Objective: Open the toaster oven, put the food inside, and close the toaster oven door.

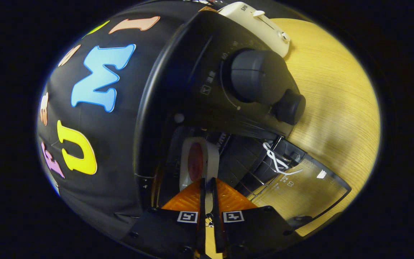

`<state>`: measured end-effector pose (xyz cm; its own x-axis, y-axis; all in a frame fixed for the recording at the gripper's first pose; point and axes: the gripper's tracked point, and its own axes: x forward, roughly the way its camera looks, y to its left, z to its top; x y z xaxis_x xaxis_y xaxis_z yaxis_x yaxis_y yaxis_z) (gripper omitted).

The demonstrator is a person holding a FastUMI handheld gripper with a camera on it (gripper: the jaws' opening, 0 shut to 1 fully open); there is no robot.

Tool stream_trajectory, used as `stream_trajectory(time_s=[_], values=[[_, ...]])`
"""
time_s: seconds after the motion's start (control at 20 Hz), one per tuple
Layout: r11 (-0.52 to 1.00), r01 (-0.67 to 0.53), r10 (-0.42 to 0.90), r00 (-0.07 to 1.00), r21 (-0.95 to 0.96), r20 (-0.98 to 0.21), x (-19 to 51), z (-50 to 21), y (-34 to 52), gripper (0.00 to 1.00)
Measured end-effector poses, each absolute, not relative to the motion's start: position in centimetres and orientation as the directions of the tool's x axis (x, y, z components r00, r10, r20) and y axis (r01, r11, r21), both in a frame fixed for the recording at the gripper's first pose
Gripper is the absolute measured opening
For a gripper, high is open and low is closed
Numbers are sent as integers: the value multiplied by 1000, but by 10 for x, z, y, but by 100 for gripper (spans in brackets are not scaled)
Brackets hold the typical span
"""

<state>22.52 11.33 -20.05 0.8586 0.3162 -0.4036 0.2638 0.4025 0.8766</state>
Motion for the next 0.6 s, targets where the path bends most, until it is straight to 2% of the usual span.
stream_trajectory(time_s=[0.05,0.25,0.4,0.6], values=[[424,248,332,852,871,-404,220,-202,115,17],[495,174,349,857,851,-379,188,-184,121,60],[567,118,354,859,815,-371,157,-175,131,100],[676,46,368,844,736,-390,117,-177,147,98]])
